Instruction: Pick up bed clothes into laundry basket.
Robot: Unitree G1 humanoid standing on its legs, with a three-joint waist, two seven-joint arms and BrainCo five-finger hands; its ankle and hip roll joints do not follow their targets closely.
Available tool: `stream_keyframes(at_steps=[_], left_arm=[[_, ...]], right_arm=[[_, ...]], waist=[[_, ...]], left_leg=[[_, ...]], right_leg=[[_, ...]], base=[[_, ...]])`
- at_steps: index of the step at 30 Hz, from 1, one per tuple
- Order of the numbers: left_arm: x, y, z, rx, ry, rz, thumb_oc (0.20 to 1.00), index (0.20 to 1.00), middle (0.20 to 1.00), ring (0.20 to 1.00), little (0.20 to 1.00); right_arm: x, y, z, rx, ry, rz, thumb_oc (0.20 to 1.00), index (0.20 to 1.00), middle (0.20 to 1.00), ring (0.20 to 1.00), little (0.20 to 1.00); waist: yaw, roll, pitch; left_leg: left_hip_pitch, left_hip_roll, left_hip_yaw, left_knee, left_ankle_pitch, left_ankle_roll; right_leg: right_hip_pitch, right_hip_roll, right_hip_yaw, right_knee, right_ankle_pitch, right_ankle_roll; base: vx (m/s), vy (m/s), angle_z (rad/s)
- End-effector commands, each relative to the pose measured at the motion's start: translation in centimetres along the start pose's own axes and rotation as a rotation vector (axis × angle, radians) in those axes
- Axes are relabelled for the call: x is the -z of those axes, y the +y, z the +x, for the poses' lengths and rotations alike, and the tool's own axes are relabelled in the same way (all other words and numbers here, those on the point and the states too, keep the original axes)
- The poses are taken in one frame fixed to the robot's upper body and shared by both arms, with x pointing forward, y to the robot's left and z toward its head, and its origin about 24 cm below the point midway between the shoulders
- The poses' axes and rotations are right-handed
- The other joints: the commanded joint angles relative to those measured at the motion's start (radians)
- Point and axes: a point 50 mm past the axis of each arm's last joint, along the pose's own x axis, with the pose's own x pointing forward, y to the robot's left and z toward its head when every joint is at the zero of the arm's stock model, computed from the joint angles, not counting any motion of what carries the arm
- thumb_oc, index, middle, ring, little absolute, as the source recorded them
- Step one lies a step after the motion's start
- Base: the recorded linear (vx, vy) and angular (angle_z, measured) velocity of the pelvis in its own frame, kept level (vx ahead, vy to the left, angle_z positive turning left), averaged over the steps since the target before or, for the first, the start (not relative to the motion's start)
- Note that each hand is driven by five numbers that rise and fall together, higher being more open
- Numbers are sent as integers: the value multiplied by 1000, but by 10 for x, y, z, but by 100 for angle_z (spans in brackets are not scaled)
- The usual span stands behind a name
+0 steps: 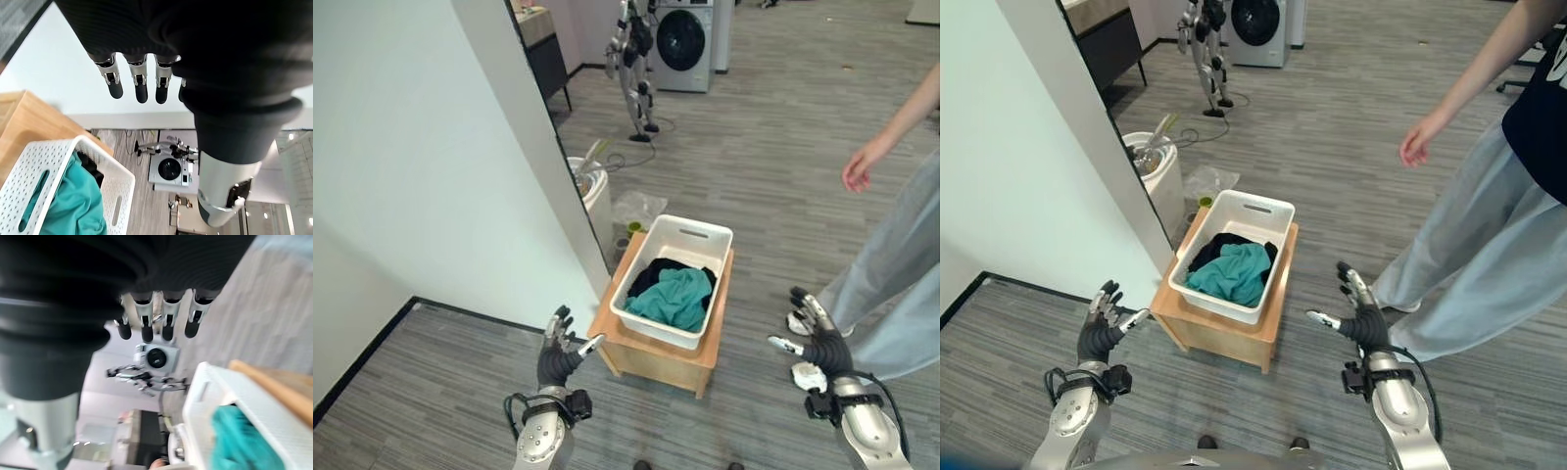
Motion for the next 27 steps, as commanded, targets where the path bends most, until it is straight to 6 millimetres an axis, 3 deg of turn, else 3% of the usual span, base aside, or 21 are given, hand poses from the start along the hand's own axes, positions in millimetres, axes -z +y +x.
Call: stream_keyframes(at_steps=[1,12,20,27], left_arm=[[-34,-2,24,17,-172,-15,1000,1000,1000,1000,1000],[-40,-15,27,101,-170,-52,1000,1000,1000,1000,1000],[-49,-12,26,129,-200,-42,1000,1000,1000,1000,1000],[-55,-19,30,160,-230,2,1000,1000,1000,1000,1000]], right_arm=[[-22,4,18,0,-149,4,1000,1000,1000,1000,1000],[-19,11,19,-8,-131,50,1000,1000,1000,1000,1000],[-25,10,18,-14,-151,37,1000,1000,1000,1000,1000],[-17,8,18,-4,-111,-44,1000,1000,1000,1000,1000]], waist=[[14,-43,-5],[14,-76,-16],[13,-83,-13],[15,-82,1]], left_leg=[[53,127,17,14,43,-111],[67,98,10,14,8,-87],[77,80,14,14,-9,-76],[92,61,19,14,-31,-62]], right_leg=[[7,-86,-26,20,2,84],[21,-114,-32,28,11,97],[25,-130,-25,30,21,108],[38,-152,-28,27,31,122]], base=[[-1,51,7],[21,28,6],[11,32,2],[11,37,1]])
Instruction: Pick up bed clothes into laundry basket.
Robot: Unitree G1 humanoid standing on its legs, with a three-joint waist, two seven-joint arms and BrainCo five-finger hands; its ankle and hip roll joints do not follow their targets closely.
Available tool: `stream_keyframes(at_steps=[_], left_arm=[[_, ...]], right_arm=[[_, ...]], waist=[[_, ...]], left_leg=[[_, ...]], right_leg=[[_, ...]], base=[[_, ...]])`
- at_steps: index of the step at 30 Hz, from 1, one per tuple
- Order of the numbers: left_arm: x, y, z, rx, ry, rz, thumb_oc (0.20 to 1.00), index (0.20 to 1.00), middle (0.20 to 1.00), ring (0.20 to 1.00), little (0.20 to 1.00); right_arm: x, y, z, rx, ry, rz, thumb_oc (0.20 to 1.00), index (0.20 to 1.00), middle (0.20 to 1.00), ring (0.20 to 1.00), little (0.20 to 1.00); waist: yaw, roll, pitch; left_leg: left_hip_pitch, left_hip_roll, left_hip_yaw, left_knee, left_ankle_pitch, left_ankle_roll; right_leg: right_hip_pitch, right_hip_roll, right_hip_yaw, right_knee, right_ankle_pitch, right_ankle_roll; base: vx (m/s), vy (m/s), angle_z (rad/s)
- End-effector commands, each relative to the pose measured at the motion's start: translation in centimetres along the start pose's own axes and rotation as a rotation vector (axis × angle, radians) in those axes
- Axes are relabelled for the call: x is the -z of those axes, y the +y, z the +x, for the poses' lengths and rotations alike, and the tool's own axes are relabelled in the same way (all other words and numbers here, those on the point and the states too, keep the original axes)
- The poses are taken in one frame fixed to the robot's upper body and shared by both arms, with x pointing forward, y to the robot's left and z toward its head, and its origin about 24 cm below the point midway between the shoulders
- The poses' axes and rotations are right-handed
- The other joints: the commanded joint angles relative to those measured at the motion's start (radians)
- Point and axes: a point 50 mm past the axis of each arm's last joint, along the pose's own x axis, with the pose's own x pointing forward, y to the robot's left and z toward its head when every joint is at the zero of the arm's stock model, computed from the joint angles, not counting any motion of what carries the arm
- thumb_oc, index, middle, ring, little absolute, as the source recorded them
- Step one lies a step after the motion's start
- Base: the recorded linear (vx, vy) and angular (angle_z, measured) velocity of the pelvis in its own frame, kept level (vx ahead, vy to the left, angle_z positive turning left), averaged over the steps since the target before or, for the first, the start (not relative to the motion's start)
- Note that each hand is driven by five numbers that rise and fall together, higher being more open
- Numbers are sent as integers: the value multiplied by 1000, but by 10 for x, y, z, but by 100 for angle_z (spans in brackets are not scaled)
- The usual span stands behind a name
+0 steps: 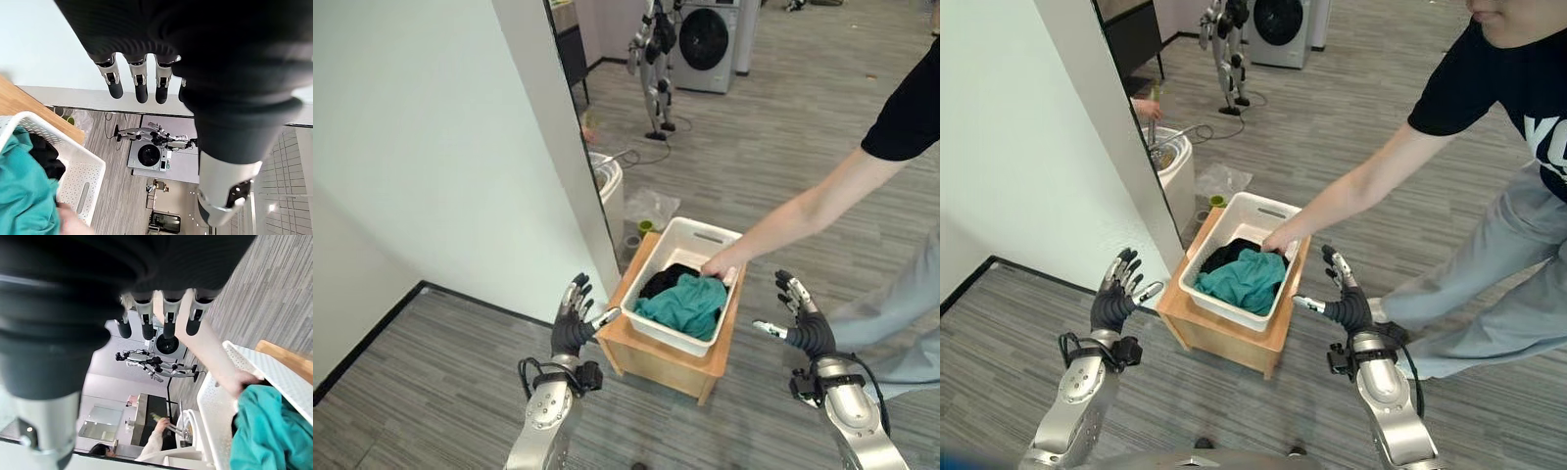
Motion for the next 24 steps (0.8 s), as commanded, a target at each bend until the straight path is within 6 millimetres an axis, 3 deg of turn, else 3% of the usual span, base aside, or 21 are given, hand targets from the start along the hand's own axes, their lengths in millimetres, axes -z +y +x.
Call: stream_keyframes(at_steps=[1,12,18,20,22,23,24], left_arm=[[-23,6,9,18,-118,47,1000,1000,1000,1000,1000],[-24,6,8,1,-120,2,1000,1000,1000,1000,1000],[-18,13,2,-40,-86,-29,1000,1000,1000,1000,1000],[-18,17,3,-87,-87,-34,1000,1000,1000,1000,1000],[-16,17,5,-102,-80,-43,1000,1000,1000,1000,1000],[-16,17,5,-102,-81,-44,1000,1000,1000,1000,1000],[-15,15,6,-97,-81,-49,1000,1000,1000,1000,1000]], right_arm=[[-16,-3,9,21,-99,-5,1000,1000,1000,1000,1000],[-21,7,15,10,-126,41,1000,1000,1000,1000,1000],[-24,11,19,1,-139,65,1000,1000,1000,1000,1000],[-32,12,27,26,-175,83,1000,1000,1000,1000,1000],[-36,11,31,43,-199,77,1000,1000,1000,1000,1000],[-36,11,32,43,-200,76,1000,1000,1000,1000,1000],[-36,9,31,58,-197,86,1000,1000,1000,1000,1000]], waist=[[-6,-45,-10],[0,-48,2],[8,-53,22],[-11,-49,57],[-39,-40,69],[-38,-39,67],[-57,-39,68]], left_leg=[[76,89,42,8,-33,-68],[66,81,38,8,-33,-62],[33,85,-2,8,-20,-60],[-5,92,-47,8,-4,-58],[-47,94,-100,8,16,-53],[-51,97,-99,8,19,-54],[-65,92,-126,8,24,-52]], right_leg=[[12,-125,8,26,50,103],[5,-134,2,39,55,107],[-33,-126,-8,130,17,92],[-113,-69,135,233,-25,80],[-153,19,344,288,-93,67],[-157,21,345,287,-89,66],[-150,62,445,285,-125,49]], base=[[16,32,0],[-1,10,1],[-39,1,17],[-146,-3,37],[-97,8,56],[-54,-5,75],[-83,-86,147]])
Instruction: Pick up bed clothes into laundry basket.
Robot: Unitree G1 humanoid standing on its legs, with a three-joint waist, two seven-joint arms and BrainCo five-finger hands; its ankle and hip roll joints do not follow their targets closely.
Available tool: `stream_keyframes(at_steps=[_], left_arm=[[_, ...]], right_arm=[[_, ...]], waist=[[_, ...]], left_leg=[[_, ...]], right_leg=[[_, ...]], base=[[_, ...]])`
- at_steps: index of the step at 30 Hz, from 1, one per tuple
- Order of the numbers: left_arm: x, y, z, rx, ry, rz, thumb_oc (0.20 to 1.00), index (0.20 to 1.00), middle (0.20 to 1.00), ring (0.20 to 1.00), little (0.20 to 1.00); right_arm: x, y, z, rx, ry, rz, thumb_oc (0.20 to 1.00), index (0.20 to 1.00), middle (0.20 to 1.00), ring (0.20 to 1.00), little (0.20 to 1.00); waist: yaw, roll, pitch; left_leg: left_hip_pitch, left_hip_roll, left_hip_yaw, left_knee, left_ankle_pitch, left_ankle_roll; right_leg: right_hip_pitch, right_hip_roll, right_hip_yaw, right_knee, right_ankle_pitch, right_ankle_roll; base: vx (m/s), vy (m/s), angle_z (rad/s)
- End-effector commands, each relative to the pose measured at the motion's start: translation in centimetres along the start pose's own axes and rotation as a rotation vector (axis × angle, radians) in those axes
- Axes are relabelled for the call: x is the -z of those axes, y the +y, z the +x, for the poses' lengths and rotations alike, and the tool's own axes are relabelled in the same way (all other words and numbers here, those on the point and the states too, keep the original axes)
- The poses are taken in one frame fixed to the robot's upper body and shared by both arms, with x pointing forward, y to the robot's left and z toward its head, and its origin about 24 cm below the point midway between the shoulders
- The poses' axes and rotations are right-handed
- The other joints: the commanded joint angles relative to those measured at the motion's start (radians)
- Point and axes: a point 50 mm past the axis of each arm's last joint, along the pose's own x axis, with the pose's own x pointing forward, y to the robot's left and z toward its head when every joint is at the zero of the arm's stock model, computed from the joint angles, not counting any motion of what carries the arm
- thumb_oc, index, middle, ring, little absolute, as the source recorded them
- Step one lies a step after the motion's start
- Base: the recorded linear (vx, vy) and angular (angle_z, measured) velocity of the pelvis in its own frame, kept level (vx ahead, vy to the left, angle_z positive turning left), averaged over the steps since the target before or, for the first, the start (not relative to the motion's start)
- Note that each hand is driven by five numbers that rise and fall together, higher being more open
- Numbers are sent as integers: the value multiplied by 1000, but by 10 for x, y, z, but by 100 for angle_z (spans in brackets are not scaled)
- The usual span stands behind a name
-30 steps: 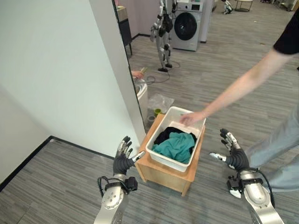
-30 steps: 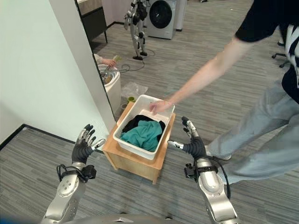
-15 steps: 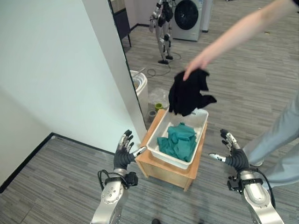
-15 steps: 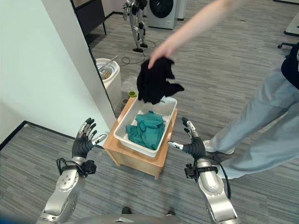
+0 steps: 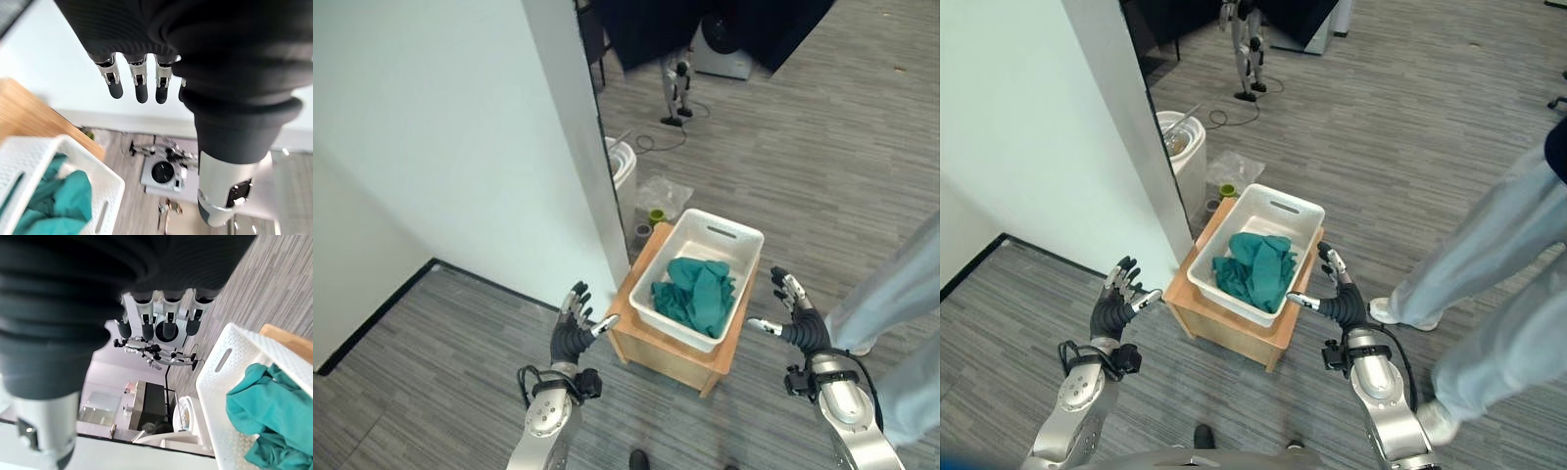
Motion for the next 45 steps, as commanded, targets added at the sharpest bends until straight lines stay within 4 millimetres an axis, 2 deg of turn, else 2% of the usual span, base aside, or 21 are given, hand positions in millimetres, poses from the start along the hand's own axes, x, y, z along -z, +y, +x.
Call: stream_keyframes(at_steps=[1,5,10,12,13,15,17,19,20,21,23,25,26,29,30,33,39,40,42,43,45], left_arm=[[-33,10,10,-8,-155,-26,1000,1000,1000,1000,1000],[-30,20,6,-63,-141,-40,1000,1000,1000,1000,1000],[-18,37,-5,-151,-85,-56,1000,1000,1000,1000,1000],[-15,41,-3,-186,-80,-78,1000,1000,1000,1000,1000],[-15,41,-3,-186,-80,-78,1000,1000,1000,1000,1000],[-14,45,-3,-184,-70,-81,1000,1000,1000,1000,1000],[-13,47,-4,-187,-67,-80,1000,1000,1000,1000,1000],[-10,51,-4,-198,-46,-91,1000,1000,1000,1000,1000],[-11,51,-3,-199,-48,-92,1000,1000,1000,1000,1000],[-8,52,-4,-200,-36,-96,1000,1000,1000,1000,1000],[-6,53,-3,-209,-18,-103,1000,1000,1000,1000,1000],[-7,53,-3,-206,-17,-103,1000,1000,1000,1000,1000],[-8,54,-2,-203,-14,-96,1000,1000,1000,1000,1000],[-8,56,-3,-205,-11,-96,1000,1000,1000,1000,1000],[-11,60,-1,-214,-21,-83,1000,1000,1000,1000,1000],[-10,63,-6,-199,-1,-56,1000,1000,1000,1000,1000],[-27,77,0,-186,-60,65,1000,1000,1000,1000,1000],[-33,80,5,-191,-75,91,1000,1000,1000,1000,1000],[-35,79,8,-182,-83,106,1000,1000,1000,1000,1000],[-38,77,10,-169,-90,122,1000,1000,1000,1000,1000],[-38,76,10,-152,-86,124,1000,1000,1000,1000,1000]], right_arm=[[-25,6,19,20,-151,28,1000,1000,1000,1000,1000],[-19,16,19,-32,-117,50,1000,1000,1000,1000,1000],[-7,19,16,-86,-54,33,1000,1000,1000,1000,1000],[-3,12,18,-68,-34,8,1000,1000,1000,1000,1000],[-3,12,19,-68,-34,8,1000,1000,1000,1000,1000],[2,11,21,-57,-9,-5,1000,1000,1000,1000,1000],[2,12,22,-63,-7,-3,1000,1000,1000,1000,1000],[5,10,26,-63,14,-1,1000,1000,1000,1000,1000],[5,10,26,-63,11,-1,1000,1000,1000,1000,1000],[6,9,27,-55,20,-2,1000,1000,1000,1000,1000],[4,4,30,-39,12,-17,1000,1000,1000,1000,1000],[5,1,30,-33,16,-22,1000,1000,1000,1000,1000],[6,-4,31,-18,27,-35,1000,1000,1000,1000,1000],[7,-6,31,-18,31,-46,1000,1000,1000,1000,1000],[7,-8,32,-25,33,-74,1000,1000,1000,1000,1000],[4,-11,33,-31,26,-86,1000,1000,1000,1000,1000],[-14,-11,43,-28,-65,-82,1000,1000,1000,1000,1000],[-18,-8,45,-21,-84,-69,1000,1000,1000,1000,1000],[-17,-8,45,-21,-78,-69,1000,1000,1000,1000,1000],[-15,-8,43,-17,-72,-59,1000,1000,1000,1000,1000],[-10,-7,35,-9,-47,-1,1000,1000,1000,1000,1000]], waist=[[-27,-74,-11],[0,-89,-23],[46,-93,-5],[57,-106,53],[57,-104,51],[41,-120,58],[39,-125,57],[37,-139,46],[36,-140,51],[35,-135,45],[24,-131,28],[18,-131,25],[9,-131,10],[1,-128,4],[8,-123,-8],[10,-101,-29],[45,-127,-35],[25,-142,-18],[7,-151,-14],[-16,-153,-7],[-42,-148,5]], left_leg=[[-14,64,10,6,-15,-86],[-20,97,4,6,4,-115],[-55,150,-44,6,79,-163],[-100,173,71,59,111,-132],[-104,175,71,60,112,-132],[-107,199,260,194,46,-117],[-114,196,270,258,8,-115],[-67,204,320,417,-114,-116],[-75,207,333,418,-95,-104],[-42,226,349,421,-127,-115],[62,281,478,371,-121,-124],[89,297,518,348,-111,-128],[140,350,626,299,-81,-141],[168,364,660,255,-48,-153],[191,412,719,216,19,-176],[197,377,683,93,45,-181],[145,276,606,25,20,-131],[132,242,554,18,-8,-112],[117,222,529,13,-23,-101],[110,212,498,11,-37,-95],[88,184,412,6,-44,-88]], right_leg=[[72,44,250,-176,25,35],[108,24,195,-261,43,20],[194,75,135,-373,40,-25],[212,72,49,-376,40,-45],[208,75,50,-376,43,-46],[199,54,-50,-386,61,-52],[195,44,-72,-392,71,-53],[195,17,-171,-402,76,-51],[186,16,-179,-401,89,-57],[196,14,-211,-403,73,-49],[198,-1,-335,-400,80,-47],[205,-6,-371,-400,81,-49],[206,-25,-459,-396,92,-51],[213,-33,-503,-393,96,-53],[211,-49,-567,-378,94,-58],[203,-72,-617,-357,120,-47],[187,-194,-714,-241,177,4],[147,-262,-692,-129,228,50],[126,-289,-644,-97,246,76],[107,-280,-553,-83,249,87],[67,-194,-325,-104,169,79]], base=[[-76,-82,165],[-49,-232,101],[-104,-276,43],[-232,-153,103],[-168,-68,135],[-282,-96,111],[-203,-56,56],[-156,-20,108],[-42,3,110],[-61,25,117],[-36,57,145],[-23,57,151],[-27,133,151],[-13,95,189],[-36,173,86],[-24,264,165],[-36,258,96],[6,239,96],[18,124,120],[47,50,146],[107,85,98]])
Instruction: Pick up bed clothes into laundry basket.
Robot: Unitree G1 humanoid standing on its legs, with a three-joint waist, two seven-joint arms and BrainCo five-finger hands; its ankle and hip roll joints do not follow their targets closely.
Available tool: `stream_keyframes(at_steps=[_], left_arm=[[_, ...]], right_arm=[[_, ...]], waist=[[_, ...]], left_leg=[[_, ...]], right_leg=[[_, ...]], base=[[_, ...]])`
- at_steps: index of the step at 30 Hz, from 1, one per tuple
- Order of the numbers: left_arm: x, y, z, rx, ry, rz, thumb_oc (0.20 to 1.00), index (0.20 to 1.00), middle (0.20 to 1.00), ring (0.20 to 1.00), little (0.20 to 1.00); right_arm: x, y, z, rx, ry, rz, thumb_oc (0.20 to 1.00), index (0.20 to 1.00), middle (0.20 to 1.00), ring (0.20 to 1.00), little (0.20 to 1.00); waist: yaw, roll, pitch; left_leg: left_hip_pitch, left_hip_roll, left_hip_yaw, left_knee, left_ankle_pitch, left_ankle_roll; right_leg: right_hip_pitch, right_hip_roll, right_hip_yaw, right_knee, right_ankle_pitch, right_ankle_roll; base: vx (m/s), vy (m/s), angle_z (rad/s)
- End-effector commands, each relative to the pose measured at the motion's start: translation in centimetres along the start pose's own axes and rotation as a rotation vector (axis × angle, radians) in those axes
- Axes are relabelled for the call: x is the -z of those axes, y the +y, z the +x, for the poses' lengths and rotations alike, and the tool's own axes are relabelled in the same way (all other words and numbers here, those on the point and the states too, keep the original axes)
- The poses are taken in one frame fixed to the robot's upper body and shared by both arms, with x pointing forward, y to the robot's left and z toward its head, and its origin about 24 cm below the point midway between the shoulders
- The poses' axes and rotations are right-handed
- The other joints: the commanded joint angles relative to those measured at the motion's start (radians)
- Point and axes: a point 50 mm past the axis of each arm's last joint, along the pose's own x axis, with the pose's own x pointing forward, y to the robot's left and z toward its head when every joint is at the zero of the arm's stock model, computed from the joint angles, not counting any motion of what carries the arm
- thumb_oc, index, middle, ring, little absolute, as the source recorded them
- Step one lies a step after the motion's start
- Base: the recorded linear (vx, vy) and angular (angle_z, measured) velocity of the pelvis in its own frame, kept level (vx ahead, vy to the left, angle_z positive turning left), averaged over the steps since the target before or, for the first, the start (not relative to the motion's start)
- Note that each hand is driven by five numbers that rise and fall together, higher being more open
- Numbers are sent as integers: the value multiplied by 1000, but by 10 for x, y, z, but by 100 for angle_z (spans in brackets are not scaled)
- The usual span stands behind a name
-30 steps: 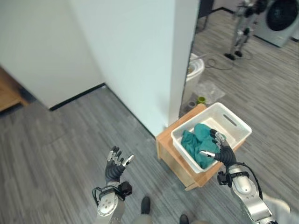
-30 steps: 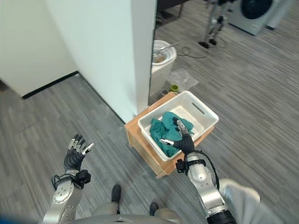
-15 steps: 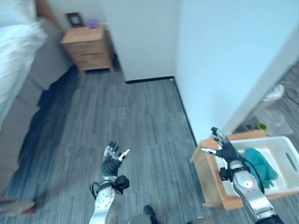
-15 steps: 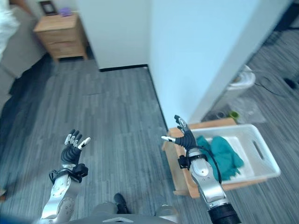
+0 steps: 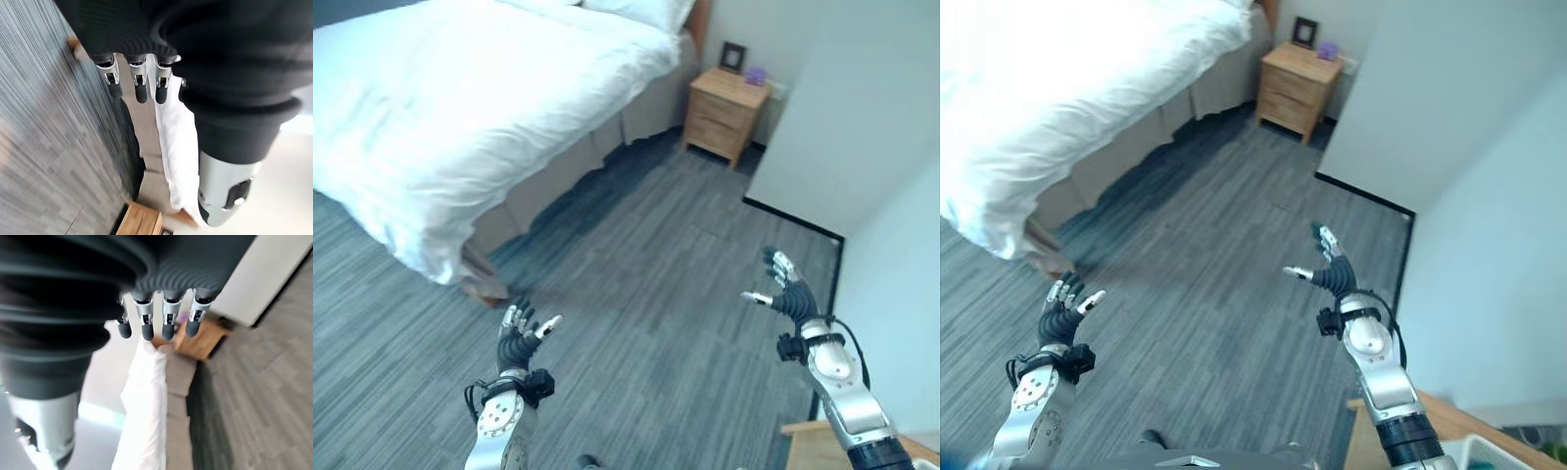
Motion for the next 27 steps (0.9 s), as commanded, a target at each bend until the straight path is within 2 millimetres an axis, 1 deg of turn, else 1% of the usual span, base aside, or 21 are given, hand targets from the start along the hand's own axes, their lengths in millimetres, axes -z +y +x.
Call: stream_keyframes(at_steps=[1,2,3,4,5,6,7,9,12,13,14,15,16,17,19,20,22,23,25,26,27], left_arm=[[-33,7,6,22,-144,72,1000,1000,1000,1000,1000],[-28,5,6,44,-127,81,1000,1000,1000,1000,1000],[-27,4,7,51,-122,81,1000,1000,1000,1000,1000],[-26,3,7,57,-119,80,1000,1000,1000,1000,1000],[-26,2,8,63,-116,90,1000,1000,1000,1000,1000],[-29,2,9,66,-131,88,1000,1000,1000,1000,1000],[-28,2,8,59,-131,81,1000,1000,1000,1000,1000],[-27,1,8,55,-129,68,1000,1000,1000,1000,1000],[-19,0,2,43,-111,15,1000,1000,1000,1000,1000],[-17,-2,1,45,-106,2,1000,1000,1000,1000,1000],[-18,-3,3,40,-111,-5,1000,1000,1000,1000,1000],[-15,1,2,18,-100,-16,1000,1000,1000,1000,1000],[-13,4,1,10,-83,-22,1000,1000,1000,1000,1000],[-11,8,0,0,-72,-17,1000,1000,1000,1000,1000],[-11,8,0,-1,-72,-17,1000,1000,1000,1000,1000],[-2,20,-4,-20,-23,45,1000,1000,1000,1000,1000],[0,25,-3,-18,-9,87,1000,1000,1000,1000,1000],[0,25,-3,-18,-9,88,1000,1000,1000,1000,1000],[-4,27,0,-16,-20,128,1000,1000,1000,1000,1000],[-4,27,0,-16,-20,128,1000,1000,1000,1000,1000],[-8,28,3,-17,-37,154,1000,1000,1000,1000,1000]], right_arm=[[-12,-1,0,52,-81,94,1000,1000,1000,1000,1000],[-9,6,-4,35,-70,123,1000,1000,1000,1000,1000],[-8,8,-4,29,-68,131,1000,1000,1000,1000,1000],[-9,11,-3,17,-71,136,1000,1000,1000,1000,1000],[-11,14,-2,3,-79,137,1000,1000,1000,1000,1000],[-15,17,1,-8,-98,136,1000,1000,1000,1000,1000],[-16,21,2,-24,-102,148,1000,1000,1000,1000,1000],[-16,25,4,-40,-103,159,1000,1000,1000,1000,1000],[-20,33,11,-101,-111,129,1000,1000,1000,1000,1000],[-21,34,13,-114,-117,119,1000,1000,1000,1000,1000],[-23,33,15,-115,-127,105,1000,1000,1000,1000,1000],[-17,33,15,-123,-106,77,1000,1000,1000,1000,1000],[-14,34,15,-127,-84,68,1000,1000,1000,1000,1000],[-11,36,16,-136,-69,57,1000,1000,1000,1000,1000],[-11,36,16,-136,-69,57,1000,1000,1000,1000,1000],[-2,39,12,-162,-28,36,1000,1000,1000,1000,1000],[1,40,10,-169,-12,31,1000,1000,1000,1000,1000],[1,41,10,-170,-12,31,1000,1000,1000,1000,1000],[4,41,9,-182,3,1,1000,1000,1000,1000,1000],[4,41,9,-182,3,1,1000,1000,1000,1000,1000],[6,42,10,-185,10,-16,1000,1000,1000,1000,1000]], waist=[[-54,-22,38],[-58,-5,63],[-65,-2,69],[-68,2,75],[-61,2,77],[-57,-1,68],[-51,-2,64],[-49,0,58],[-29,6,42],[-22,7,46],[-14,2,60],[-23,7,74],[-28,12,71],[-27,15,72],[-27,15,74],[-39,30,52],[-49,31,42],[-50,30,41],[-55,29,33],[-55,28,33],[-53,24,29]], left_leg=[[34,32,-157,-71,-37,-99],[4,-3,-235,-71,-19,-83],[-2,-24,-271,-71,-23,-78],[-3,-46,-301,-71,-31,-73],[-7,-64,-313,-71,-34,-64],[-2,-70,-306,-71,-41,-67],[-1,-70,-307,-71,-37,-68],[4,-68,-310,-71,-34,-71],[25,-84,-310,-65,-46,-65],[19,-87,-316,-37,-49,-68],[-11,-83,-305,26,-53,-82],[-36,-20,-189,96,-57,-107],[-30,9,-141,116,-67,-114],[-27,28,-102,131,-67,-121],[-25,29,-102,133,-69,-122],[24,35,-38,43,-42,-114],[33,29,-44,16,-23,-113],[33,28,-45,14,-21,-112],[41,5,-66,-17,-21,-101],[42,3,-66,-20,-20,-100],[46,-15,-80,-31,-28,-92]], right_leg=[[-76,141,379,-145,-70,45],[-104,227,499,-199,-86,12],[-111,261,555,-222,-86,5],[-114,282,595,-250,-76,-4],[-99,287,598,-291,-61,-14],[-87,271,582,-310,-50,-7],[-73,269,578,-332,-43,-10],[-59,275,583,-362,-31,-9],[-16,275,578,-418,-22,-16],[-3,275,572,-424,-27,-20],[4,265,554,-426,-30,-24],[12,239,470,-426,-41,-25],[31,237,447,-426,-62,-19],[47,238,437,-426,-72,-18],[49,239,437,-426,-73,-18],[62,234,387,-426,-63,-5],[65,228,372,-426,-56,-1],[65,228,370,-426,-56,-1],[57,219,369,-425,-52,5],[57,218,369,-425,-52,6],[54,211,374,-423,-47,11]], base=[[85,101,197],[64,78,217],[41,70,214],[40,39,182],[34,-4,191],[19,-59,182],[41,-115,114],[46,-83,48],[85,-58,-12],[4,-96,-34],[-144,-66,-24],[-103,-16,13],[-40,21,52],[68,23,86],[43,16,60],[68,33,14],[77,42,47],[72,74,61],[54,88,29],[61,91,1],[67,90,-7]])
